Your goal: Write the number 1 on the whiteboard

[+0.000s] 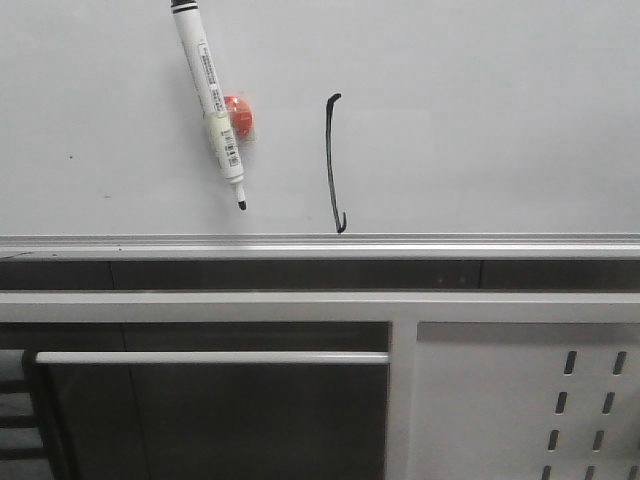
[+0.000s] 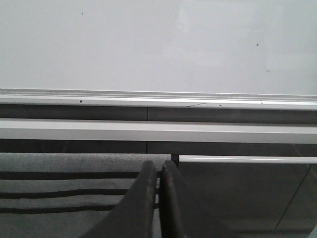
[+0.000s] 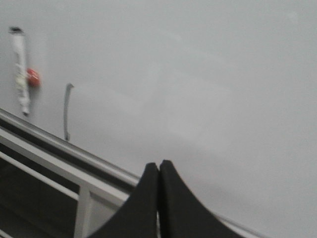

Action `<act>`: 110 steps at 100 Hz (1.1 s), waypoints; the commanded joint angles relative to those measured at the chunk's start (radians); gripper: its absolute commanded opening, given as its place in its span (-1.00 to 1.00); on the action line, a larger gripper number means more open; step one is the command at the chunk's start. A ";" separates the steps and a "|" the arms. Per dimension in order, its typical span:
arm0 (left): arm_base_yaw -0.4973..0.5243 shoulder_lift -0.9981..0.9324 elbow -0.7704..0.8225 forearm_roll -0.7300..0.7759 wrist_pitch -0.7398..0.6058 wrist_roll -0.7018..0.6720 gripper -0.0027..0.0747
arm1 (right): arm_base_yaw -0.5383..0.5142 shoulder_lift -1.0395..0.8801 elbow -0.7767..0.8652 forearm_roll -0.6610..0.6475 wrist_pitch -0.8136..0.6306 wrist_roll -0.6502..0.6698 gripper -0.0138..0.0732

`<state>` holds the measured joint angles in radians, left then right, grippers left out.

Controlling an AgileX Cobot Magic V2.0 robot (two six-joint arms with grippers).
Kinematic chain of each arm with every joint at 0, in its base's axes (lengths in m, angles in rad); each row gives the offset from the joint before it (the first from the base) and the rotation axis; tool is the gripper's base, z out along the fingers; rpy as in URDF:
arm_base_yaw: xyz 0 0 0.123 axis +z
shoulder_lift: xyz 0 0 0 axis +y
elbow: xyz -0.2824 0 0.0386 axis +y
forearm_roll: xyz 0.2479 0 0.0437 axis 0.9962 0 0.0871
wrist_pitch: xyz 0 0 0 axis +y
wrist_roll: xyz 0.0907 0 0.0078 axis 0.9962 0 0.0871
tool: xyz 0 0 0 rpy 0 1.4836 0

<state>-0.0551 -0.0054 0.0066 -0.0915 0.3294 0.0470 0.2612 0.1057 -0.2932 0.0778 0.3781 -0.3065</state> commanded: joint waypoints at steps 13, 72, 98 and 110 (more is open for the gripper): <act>0.002 -0.027 0.021 -0.013 -0.053 -0.011 -0.98 | -0.172 0.011 0.152 -0.201 -0.166 0.287 -0.84; 0.002 -0.027 0.021 -0.013 -0.054 -0.011 -0.98 | -0.448 -0.134 0.333 -0.162 -0.061 0.332 -0.84; 0.002 -0.027 0.021 -0.013 -0.054 -0.011 -0.98 | -0.448 -0.134 0.333 -0.162 -0.071 0.332 -0.84; 0.002 -0.027 0.021 -0.013 -0.054 -0.011 -0.98 | -0.448 -0.134 0.333 -0.162 -0.071 0.332 -0.84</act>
<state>-0.0551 -0.0054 0.0066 -0.0939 0.3294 0.0452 -0.1802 -0.0085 0.0126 -0.0863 0.3313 0.0243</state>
